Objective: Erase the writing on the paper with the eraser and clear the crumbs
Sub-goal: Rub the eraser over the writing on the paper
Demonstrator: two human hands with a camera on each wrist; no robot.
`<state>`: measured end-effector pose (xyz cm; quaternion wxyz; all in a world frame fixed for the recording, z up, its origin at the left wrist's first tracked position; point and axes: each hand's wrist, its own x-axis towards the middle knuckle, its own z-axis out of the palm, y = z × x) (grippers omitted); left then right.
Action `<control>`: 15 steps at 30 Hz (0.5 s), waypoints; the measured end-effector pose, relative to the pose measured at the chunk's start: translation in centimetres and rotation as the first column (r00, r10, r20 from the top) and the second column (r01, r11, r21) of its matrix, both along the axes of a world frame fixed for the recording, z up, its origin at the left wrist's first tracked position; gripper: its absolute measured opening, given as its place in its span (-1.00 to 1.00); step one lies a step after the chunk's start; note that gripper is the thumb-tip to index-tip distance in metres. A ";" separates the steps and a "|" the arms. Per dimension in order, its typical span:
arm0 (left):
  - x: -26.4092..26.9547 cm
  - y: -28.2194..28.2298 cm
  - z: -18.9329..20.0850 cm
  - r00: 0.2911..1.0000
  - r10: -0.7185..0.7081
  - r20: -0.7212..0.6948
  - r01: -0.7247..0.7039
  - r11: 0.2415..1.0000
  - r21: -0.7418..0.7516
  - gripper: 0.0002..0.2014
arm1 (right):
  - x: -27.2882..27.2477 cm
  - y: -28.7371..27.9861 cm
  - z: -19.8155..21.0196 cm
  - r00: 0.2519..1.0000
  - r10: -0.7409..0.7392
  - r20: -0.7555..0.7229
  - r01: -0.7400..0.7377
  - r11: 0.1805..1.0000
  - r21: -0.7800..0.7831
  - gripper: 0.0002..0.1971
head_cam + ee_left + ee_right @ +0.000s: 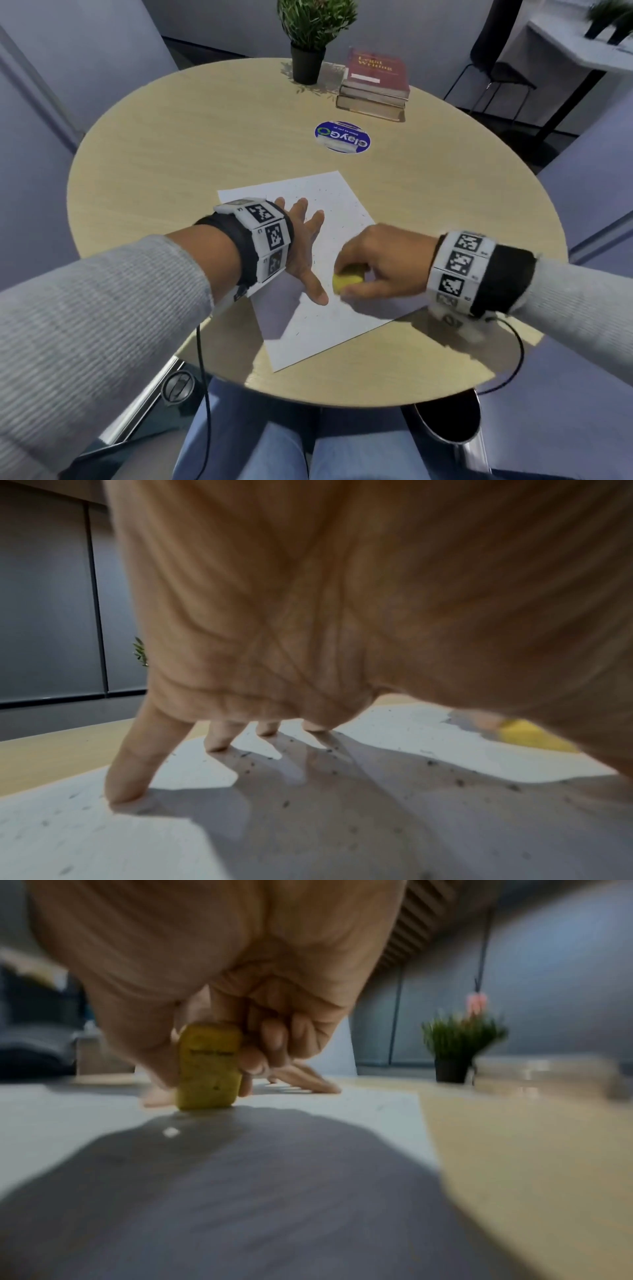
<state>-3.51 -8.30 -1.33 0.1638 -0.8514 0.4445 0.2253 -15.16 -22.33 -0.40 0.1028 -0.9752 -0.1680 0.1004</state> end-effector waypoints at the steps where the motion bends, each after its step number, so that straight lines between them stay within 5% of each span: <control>1: -0.1 0.0 0.0 1.000 0.001 0.002 -0.001 1.000 0.006 0.47 | -0.3 0.0 -0.1 0.999 0.003 -0.040 -0.003 1.000 0.011 -0.64; 5: -0.3 -0.1 0.4 1.000 -0.012 0.002 0.012 1.000 0.017 0.44 | 2.0 -2.7 0.8 0.979 -0.197 0.050 0.201 0.976 -0.081 -0.69; 15: -2.2 -0.3 1.4 0.996 -0.063 -0.064 0.066 0.997 0.050 0.39 | 1.9 -2.6 -0.1 0.975 -0.197 0.106 0.211 0.965 -0.154 -0.68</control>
